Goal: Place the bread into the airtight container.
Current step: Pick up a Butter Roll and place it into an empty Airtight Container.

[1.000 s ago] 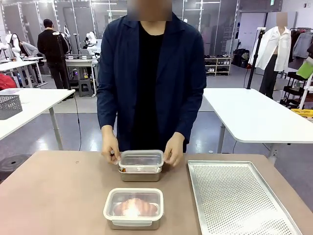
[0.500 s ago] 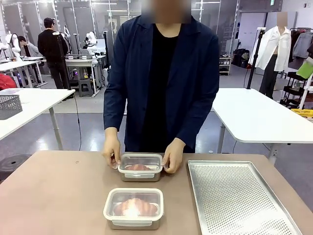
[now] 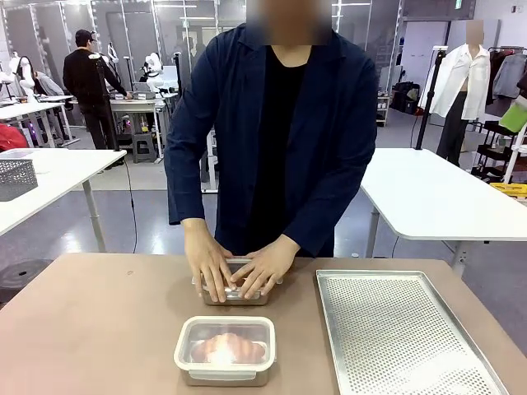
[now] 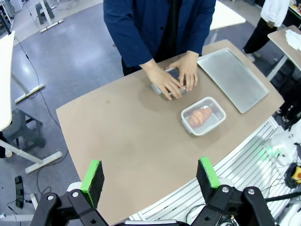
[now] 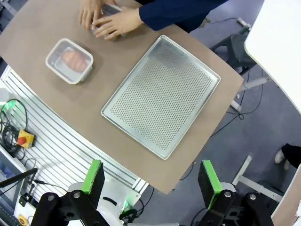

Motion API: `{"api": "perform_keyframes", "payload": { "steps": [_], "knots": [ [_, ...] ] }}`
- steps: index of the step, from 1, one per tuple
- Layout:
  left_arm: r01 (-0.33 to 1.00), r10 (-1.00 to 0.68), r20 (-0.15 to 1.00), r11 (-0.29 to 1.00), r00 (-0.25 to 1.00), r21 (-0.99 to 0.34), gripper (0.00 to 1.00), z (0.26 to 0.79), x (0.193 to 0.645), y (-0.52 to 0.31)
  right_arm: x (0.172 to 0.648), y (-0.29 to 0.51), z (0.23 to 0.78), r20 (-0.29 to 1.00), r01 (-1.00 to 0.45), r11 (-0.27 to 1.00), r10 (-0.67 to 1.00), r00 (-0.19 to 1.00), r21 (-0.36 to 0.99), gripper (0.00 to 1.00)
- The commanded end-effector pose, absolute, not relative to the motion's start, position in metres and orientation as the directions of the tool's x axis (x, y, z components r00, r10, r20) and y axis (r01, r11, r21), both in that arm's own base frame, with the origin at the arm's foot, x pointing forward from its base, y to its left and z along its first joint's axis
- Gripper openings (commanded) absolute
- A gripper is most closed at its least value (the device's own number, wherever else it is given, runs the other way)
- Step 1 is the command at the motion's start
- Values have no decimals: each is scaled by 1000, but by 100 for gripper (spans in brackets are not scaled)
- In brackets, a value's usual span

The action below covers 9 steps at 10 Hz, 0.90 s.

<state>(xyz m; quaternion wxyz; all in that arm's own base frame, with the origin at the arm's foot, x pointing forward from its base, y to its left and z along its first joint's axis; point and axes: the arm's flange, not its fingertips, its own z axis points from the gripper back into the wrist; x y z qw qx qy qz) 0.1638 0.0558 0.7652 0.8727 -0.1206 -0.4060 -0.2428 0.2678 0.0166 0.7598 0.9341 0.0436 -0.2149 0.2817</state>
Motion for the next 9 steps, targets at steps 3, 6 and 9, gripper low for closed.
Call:
{"api": "perform_keyframes", "payload": {
  "steps": [3,6,9],
  "knots": [
    [530,-331,769,848,547,-12,100,767,163,55,267,15,760,425,-539,841,503,753,-42,100],
    [530,-331,769,848,547,-12,100,767,163,55,267,15,760,425,-539,841,503,753,-42,100],
    [530,-331,769,848,547,-12,100,767,163,55,267,15,760,425,-539,841,503,753,-42,100]
  ]
}}
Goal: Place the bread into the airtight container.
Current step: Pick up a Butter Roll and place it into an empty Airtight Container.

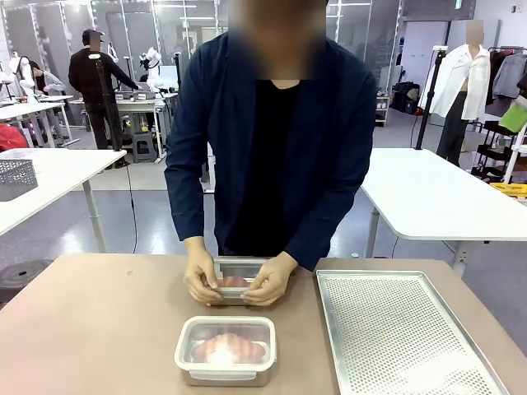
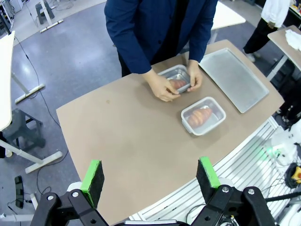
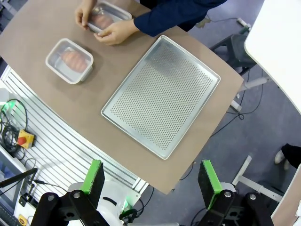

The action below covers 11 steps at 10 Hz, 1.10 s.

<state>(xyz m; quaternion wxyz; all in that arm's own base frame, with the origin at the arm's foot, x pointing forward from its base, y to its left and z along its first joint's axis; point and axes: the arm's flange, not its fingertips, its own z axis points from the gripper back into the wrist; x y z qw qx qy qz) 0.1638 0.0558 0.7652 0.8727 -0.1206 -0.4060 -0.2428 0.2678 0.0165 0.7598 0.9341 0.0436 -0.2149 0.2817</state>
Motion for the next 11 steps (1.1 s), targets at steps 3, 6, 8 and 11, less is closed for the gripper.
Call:
{"api": "perform_keyframes", "payload": {
  "steps": [3,6,8,11],
  "knots": [
    [530,-331,769,848,547,-12,100,767,163,55,267,15,760,425,-539,841,503,753,-42,100],
    [530,-331,769,848,547,-12,100,767,163,55,267,15,760,425,-539,841,503,753,-42,100],
    [530,-331,769,848,547,-12,100,767,163,55,267,15,760,425,-539,841,503,753,-42,100],
    [530,-331,769,848,547,-12,100,767,163,55,267,15,760,425,-539,841,503,753,-42,100]
  ]
}}
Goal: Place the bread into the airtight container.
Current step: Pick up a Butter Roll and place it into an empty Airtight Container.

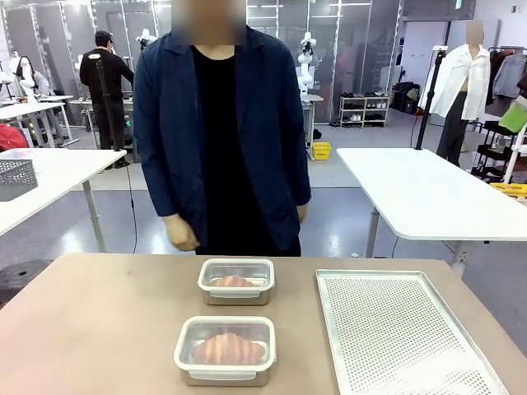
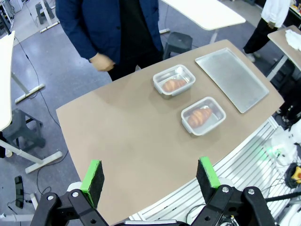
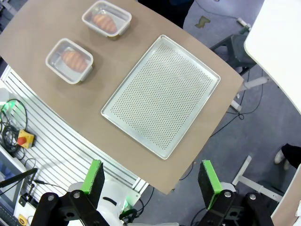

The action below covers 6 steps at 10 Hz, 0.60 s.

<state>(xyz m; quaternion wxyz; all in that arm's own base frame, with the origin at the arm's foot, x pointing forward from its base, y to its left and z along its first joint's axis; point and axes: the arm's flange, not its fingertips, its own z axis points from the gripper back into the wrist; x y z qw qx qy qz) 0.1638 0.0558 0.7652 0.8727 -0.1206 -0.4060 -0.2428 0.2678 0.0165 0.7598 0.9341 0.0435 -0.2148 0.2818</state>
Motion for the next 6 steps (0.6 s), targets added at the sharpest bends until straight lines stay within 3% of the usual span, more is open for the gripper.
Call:
{"api": "perform_keyframes", "payload": {
  "steps": [1,6],
  "knots": [
    [530,-331,769,848,547,-12,100,767,163,55,267,15,760,425,-539,841,503,753,-42,100],
    [530,-331,769,848,547,-12,100,767,163,55,267,15,760,425,-539,841,503,753,-42,100]
  ]
}}
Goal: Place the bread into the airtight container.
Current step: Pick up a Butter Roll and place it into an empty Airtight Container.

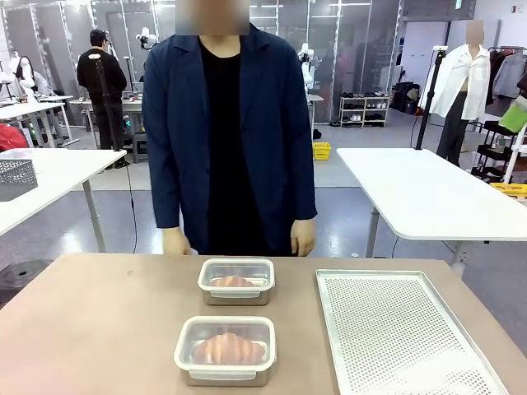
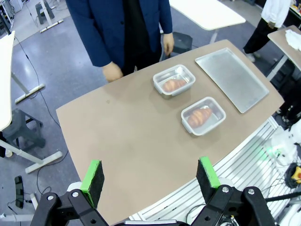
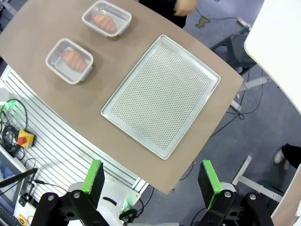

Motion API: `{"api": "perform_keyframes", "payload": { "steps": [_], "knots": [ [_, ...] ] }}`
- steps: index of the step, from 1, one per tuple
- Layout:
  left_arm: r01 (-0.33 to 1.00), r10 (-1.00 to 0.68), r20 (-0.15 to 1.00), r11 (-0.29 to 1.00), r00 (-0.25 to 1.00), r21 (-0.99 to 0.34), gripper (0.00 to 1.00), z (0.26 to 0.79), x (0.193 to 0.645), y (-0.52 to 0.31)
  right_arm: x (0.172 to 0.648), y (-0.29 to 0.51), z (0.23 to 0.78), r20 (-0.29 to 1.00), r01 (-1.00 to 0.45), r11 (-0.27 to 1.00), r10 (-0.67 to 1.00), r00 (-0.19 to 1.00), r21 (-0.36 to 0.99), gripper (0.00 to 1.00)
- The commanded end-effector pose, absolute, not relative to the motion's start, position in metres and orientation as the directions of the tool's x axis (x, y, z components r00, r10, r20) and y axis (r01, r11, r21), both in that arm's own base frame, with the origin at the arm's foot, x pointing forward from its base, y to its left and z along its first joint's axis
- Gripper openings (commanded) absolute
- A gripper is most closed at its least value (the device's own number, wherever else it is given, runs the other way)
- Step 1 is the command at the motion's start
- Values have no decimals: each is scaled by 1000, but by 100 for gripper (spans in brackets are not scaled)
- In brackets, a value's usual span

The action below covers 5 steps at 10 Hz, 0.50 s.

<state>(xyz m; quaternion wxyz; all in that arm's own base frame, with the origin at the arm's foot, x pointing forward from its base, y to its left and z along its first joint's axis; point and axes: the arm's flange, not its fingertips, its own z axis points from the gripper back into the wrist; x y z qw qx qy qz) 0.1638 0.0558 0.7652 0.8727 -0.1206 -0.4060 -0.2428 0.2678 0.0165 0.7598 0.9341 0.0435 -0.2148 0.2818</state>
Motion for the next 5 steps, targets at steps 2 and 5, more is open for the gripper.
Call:
{"api": "perform_keyframes", "payload": {
  "steps": [2,5],
  "knots": [
    [530,-331,769,848,547,-12,100,767,163,55,267,15,760,425,-539,841,503,753,-42,100],
    [530,-331,769,848,547,-12,100,767,163,55,267,15,760,425,-539,841,503,753,-42,100]
  ]
}}
